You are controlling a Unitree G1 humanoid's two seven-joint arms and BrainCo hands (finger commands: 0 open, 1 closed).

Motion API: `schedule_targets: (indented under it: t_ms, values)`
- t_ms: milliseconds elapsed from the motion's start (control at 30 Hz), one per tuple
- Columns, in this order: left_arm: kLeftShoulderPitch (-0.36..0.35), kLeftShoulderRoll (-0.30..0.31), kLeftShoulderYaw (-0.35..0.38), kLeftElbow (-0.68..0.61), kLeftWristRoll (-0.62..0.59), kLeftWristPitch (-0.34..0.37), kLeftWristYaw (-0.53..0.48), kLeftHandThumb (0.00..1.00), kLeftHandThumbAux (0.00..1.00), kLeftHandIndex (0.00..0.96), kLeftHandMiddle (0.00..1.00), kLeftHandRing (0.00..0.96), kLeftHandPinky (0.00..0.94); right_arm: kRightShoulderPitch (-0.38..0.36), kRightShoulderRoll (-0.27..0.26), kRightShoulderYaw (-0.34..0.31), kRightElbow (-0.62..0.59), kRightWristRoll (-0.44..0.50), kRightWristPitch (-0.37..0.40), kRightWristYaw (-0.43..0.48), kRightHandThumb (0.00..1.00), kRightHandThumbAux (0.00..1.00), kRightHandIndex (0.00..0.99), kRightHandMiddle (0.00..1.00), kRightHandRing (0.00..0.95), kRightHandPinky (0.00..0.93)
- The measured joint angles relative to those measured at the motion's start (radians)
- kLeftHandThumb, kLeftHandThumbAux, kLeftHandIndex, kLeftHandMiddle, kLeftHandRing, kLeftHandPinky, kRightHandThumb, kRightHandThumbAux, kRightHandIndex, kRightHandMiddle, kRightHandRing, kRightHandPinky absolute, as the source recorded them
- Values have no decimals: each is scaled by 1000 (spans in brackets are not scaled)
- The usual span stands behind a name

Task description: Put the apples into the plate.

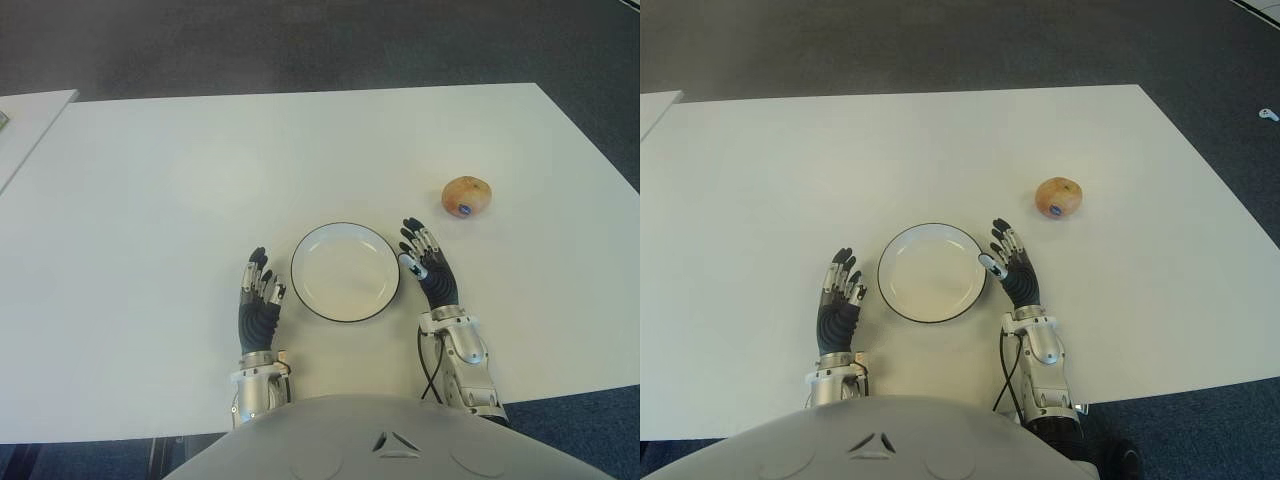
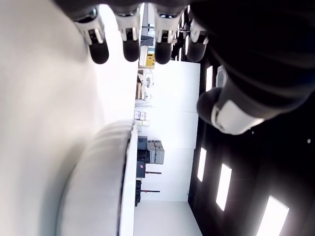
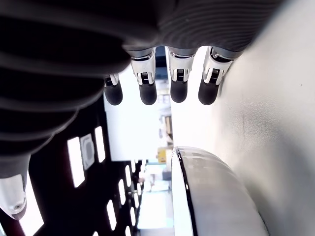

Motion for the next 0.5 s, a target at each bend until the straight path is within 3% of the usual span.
schedule_targets:
  t_ms: [500]
  values:
    - [-1,0,0,6,0,-7,-4,114,602,36,69,37,27,3,-3,-1,-15,-4,1,4,152,548,0,25,0,0]
